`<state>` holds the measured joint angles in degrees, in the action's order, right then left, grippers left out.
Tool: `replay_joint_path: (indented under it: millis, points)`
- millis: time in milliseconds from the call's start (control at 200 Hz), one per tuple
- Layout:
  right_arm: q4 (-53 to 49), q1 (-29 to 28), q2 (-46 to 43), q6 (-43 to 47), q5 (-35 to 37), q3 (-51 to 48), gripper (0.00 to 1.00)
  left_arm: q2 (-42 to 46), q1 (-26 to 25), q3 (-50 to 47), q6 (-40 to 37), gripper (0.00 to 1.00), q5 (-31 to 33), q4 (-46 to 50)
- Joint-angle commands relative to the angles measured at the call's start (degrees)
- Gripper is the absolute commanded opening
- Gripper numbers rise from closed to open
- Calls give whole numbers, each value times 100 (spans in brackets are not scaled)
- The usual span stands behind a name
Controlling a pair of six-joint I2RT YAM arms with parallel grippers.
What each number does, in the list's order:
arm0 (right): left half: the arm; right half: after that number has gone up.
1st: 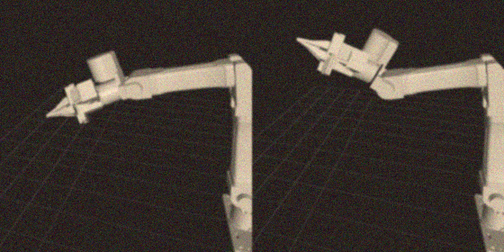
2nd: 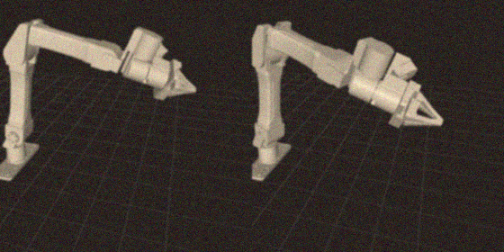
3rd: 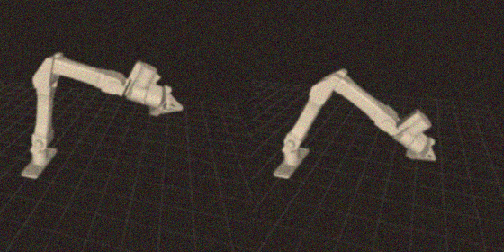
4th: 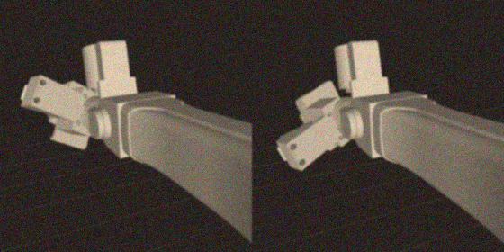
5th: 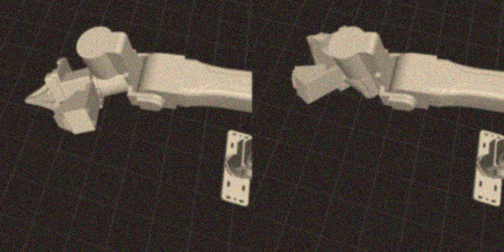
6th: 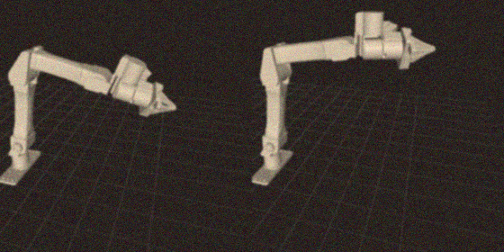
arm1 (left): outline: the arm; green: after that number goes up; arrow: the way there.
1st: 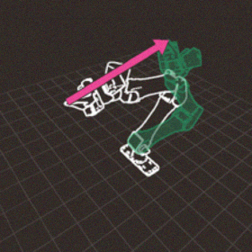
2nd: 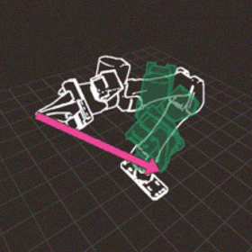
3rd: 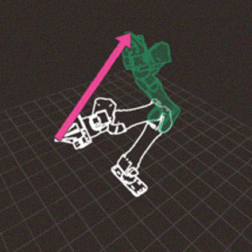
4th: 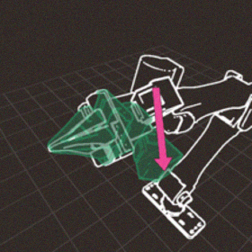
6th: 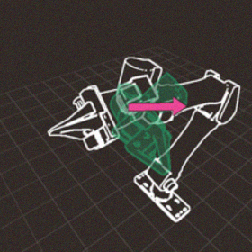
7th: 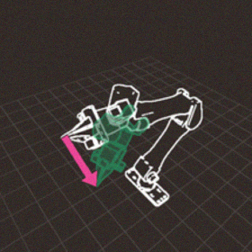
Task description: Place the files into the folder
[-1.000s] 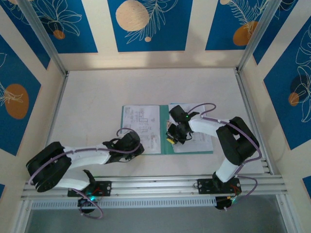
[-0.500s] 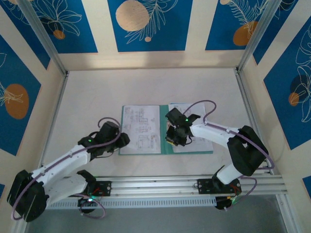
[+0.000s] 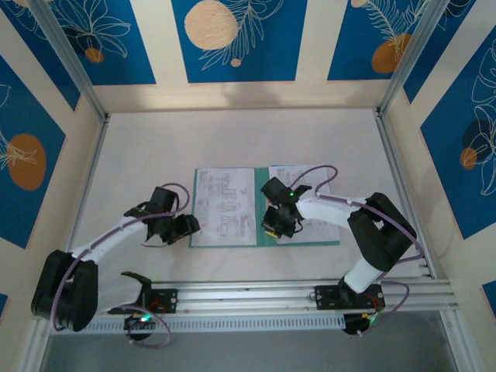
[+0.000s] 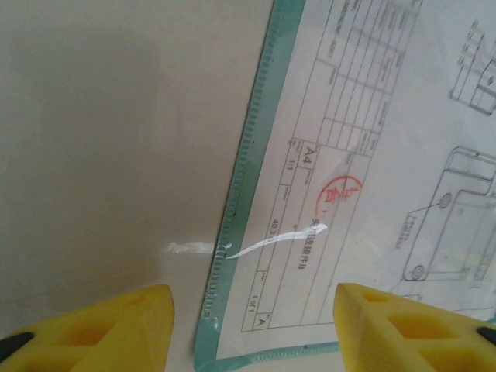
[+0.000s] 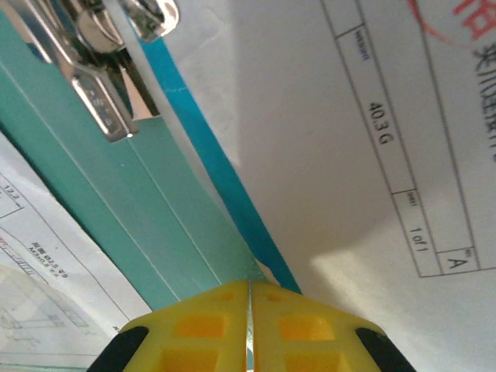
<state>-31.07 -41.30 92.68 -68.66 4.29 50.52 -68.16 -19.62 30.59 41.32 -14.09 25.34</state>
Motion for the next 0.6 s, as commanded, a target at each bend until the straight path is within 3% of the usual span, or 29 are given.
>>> replay_joint_path:
  millis: [0,205,595]
  points:
    - [-49,-65,87,-127,-79,79,11,-86,65,28,-239,56,-212,-263]
    - [-78,102,412,-84,-172,19,11,-299,56,-110,-291,56,-550,-687]
    - [-335,210,656,3,-210,52,10,314,-238,-226,172,55,-11,621]
